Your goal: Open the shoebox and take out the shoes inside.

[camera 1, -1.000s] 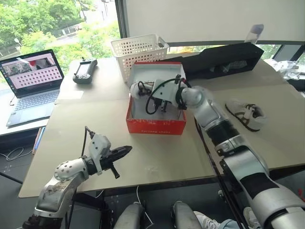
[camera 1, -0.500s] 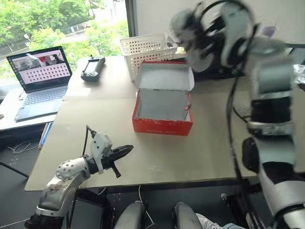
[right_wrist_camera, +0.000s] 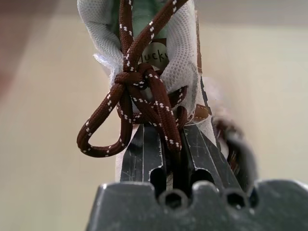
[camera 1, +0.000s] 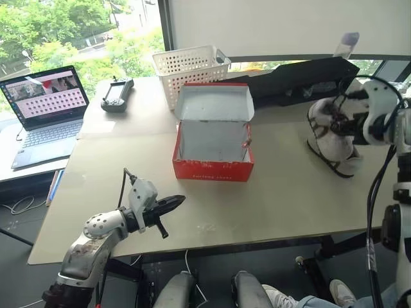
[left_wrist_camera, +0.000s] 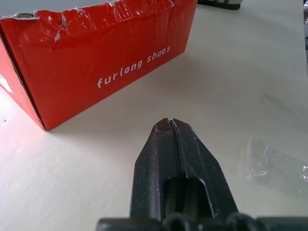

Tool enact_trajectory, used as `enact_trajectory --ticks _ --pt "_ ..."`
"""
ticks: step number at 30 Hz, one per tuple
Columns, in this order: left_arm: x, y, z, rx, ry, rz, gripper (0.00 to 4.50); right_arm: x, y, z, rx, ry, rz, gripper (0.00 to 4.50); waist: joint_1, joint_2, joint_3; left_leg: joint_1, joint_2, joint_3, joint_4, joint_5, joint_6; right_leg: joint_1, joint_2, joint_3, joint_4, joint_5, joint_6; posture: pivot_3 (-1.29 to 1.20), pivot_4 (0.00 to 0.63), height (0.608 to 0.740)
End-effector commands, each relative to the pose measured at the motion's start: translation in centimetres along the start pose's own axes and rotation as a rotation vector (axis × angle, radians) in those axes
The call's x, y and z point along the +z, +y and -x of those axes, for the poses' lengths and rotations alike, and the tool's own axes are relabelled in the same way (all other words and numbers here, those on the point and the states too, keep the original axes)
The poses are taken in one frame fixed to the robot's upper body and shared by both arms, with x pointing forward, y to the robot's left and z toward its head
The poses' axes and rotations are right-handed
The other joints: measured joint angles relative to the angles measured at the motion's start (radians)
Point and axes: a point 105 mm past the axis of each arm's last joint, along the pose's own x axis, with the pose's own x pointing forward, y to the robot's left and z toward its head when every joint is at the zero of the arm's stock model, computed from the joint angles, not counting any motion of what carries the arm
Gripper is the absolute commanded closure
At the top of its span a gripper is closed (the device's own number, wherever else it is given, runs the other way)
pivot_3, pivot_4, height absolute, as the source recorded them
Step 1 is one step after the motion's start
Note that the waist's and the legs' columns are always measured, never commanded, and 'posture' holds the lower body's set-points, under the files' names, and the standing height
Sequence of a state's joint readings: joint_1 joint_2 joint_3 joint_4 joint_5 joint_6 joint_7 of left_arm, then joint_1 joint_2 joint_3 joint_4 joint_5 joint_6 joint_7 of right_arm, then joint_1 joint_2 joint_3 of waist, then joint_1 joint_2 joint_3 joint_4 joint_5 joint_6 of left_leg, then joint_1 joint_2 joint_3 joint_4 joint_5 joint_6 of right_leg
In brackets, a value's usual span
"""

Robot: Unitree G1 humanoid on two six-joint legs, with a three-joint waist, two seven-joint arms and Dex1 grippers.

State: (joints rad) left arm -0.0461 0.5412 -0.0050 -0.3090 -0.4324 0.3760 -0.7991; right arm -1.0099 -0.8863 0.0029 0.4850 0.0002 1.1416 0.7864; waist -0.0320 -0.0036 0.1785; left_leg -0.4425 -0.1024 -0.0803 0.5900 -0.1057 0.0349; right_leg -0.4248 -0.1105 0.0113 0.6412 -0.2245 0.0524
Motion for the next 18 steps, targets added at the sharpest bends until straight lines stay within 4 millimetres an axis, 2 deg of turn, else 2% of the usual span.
enact_trajectory --ticks 1,8,14,18 --pt "0.5 -0.1 -0.2 -0.013 -0.02 -0.023 4.5 0.2 0.4 0.9 0.051 0.0 0.054 4.48 -0.001 0.0 0.0 0.0 0.0 0.0 0.001 0.0 0.0 0.0 0.0 0.0 0.0 0.0 0.001 0.0 0.15 0.738" --pt "0.4 -0.4 -0.5 -0.025 -0.02 -0.018 4.5 -1.4 0.8 -0.1 0.132 0.073 0.088 4.48 -0.006 0.0 0.0 0.0 0.0 0.002 0.002 -0.001 0.001 0.001 -0.003 0.0 -0.001 -0.001 0.001 0.0 0.15 0.738" --pt "0.4 -0.5 -0.6 -0.03 -0.02 -0.018 4.5 -3.6 -0.6 -3.0 0.058 0.152 0.147 4.48 -0.001 0.0 0.0 0.0 0.0 0.002 0.002 -0.001 0.001 0.001 -0.002 0.0 -0.001 0.0 0.001 0.0 0.15 0.738" --pt "0.4 -0.6 -0.5 -0.028 -0.019 -0.019 4.5 -4.2 -1.1 -3.9 0.027 0.175 0.169 4.48 -0.005 0.0 0.0 0.001 0.0 0.003 0.003 -0.001 0.001 0.002 -0.001 0.0 -0.001 0.0 0.001 0.0 0.15 0.738"
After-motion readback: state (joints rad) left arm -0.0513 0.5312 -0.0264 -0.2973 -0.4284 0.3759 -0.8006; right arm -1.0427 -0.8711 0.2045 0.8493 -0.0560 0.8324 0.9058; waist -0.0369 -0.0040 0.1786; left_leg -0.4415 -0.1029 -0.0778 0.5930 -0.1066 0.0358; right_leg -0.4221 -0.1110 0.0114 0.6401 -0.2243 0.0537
